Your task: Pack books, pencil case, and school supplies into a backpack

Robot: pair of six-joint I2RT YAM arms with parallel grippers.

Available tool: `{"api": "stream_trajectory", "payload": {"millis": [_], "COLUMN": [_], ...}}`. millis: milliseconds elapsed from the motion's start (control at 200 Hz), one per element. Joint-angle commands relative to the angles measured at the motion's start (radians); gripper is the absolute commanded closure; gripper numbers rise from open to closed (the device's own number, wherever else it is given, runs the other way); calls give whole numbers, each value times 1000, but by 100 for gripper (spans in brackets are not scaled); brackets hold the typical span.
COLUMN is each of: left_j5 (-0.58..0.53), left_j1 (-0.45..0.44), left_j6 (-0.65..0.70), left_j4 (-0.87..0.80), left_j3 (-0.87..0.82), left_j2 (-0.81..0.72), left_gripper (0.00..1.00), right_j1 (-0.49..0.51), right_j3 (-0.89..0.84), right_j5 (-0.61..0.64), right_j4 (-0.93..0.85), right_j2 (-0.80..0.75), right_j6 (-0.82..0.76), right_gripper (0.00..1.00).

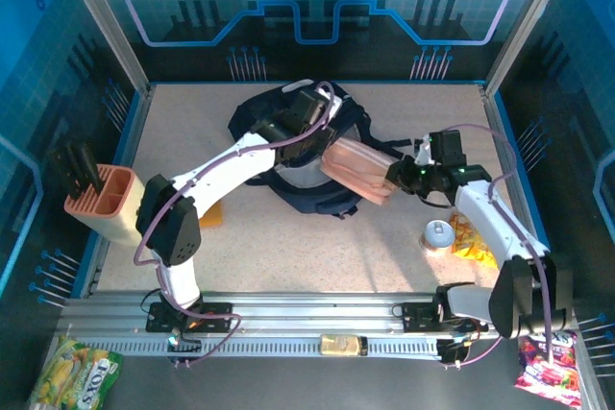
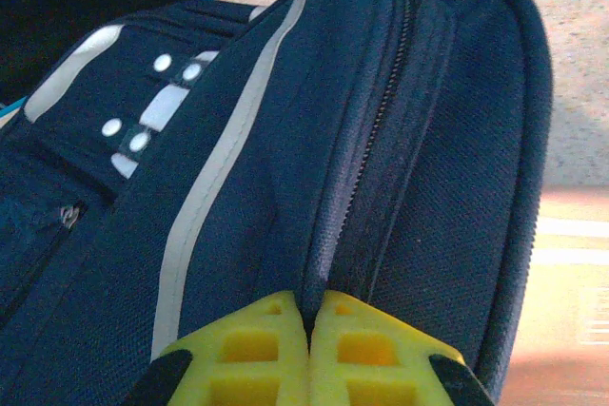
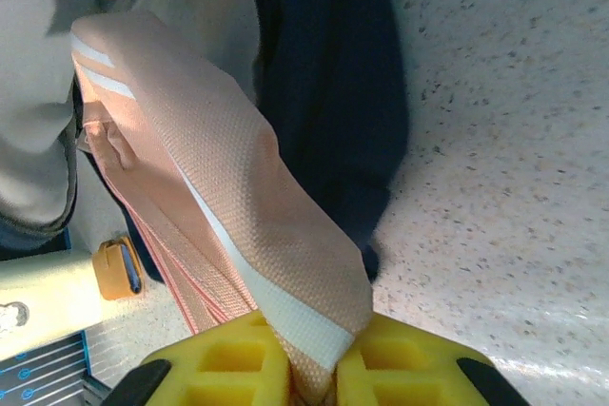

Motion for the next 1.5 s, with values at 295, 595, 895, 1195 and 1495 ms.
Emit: {"api": "stream_trajectory", "payload": {"millis": [295,595,895,1195,1495], "left_j5": [134,143,142,120,123], "left_j1": [-41,-41,-42,-15,-3], "left_j6": [-43,-81,-106,-132,-138], "left_j4": [150,190,228,266,272], "left_j3": [29,21,14,-15,-49], "left_j2": [-90,-116,-126,-123,-128], "left_gripper": [100,100,100,100,100], "right_j1": [116,198,269,270,199], "right_j3": [158,158,214,263,42], "right_j5": [40,101,175,142,76], "right_j4": [348,649,791,830,817], "right_j2": [294,422,544,641,419], "right_j6": [363,568,614,587,434], "right_gripper": [83,82,81,77,40]}}
